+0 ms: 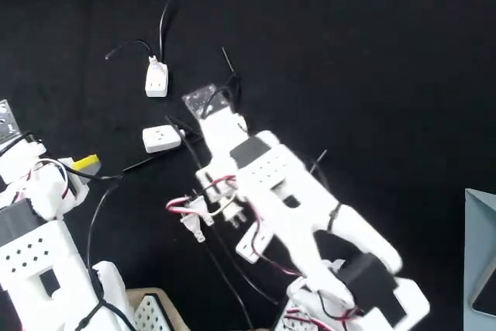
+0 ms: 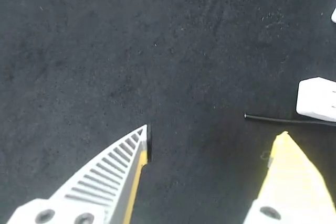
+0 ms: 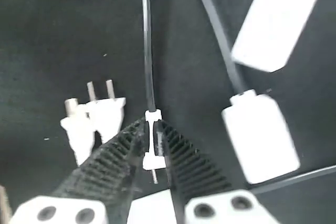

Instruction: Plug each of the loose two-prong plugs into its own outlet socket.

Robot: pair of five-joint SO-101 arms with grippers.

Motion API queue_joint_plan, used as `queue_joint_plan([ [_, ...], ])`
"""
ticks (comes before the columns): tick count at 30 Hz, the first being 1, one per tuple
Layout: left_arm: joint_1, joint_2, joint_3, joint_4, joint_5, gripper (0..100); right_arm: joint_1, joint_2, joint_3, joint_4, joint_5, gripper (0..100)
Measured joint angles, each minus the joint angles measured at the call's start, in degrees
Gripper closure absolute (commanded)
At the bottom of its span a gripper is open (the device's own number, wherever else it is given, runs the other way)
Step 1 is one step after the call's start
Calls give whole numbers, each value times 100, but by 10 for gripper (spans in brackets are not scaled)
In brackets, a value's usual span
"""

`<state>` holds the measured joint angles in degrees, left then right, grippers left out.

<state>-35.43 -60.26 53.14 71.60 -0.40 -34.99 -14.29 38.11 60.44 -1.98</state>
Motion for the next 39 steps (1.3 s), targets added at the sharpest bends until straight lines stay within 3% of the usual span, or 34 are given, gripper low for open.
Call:
queue_joint_plan([
  [3,0,0,9,0,0,643,79,26,0,0,360,972],
  [9,0,0,141,0,0,643,79,167,0,343,448,826],
  [16,0,0,369,-211,0,643,79,220,26,668,141,825],
  [25,0,0,484,-360,0,643,79,220,835,-211,105,825],
  [39,0,0,484,-360,0,643,18,862,782,-536,123,825],
])
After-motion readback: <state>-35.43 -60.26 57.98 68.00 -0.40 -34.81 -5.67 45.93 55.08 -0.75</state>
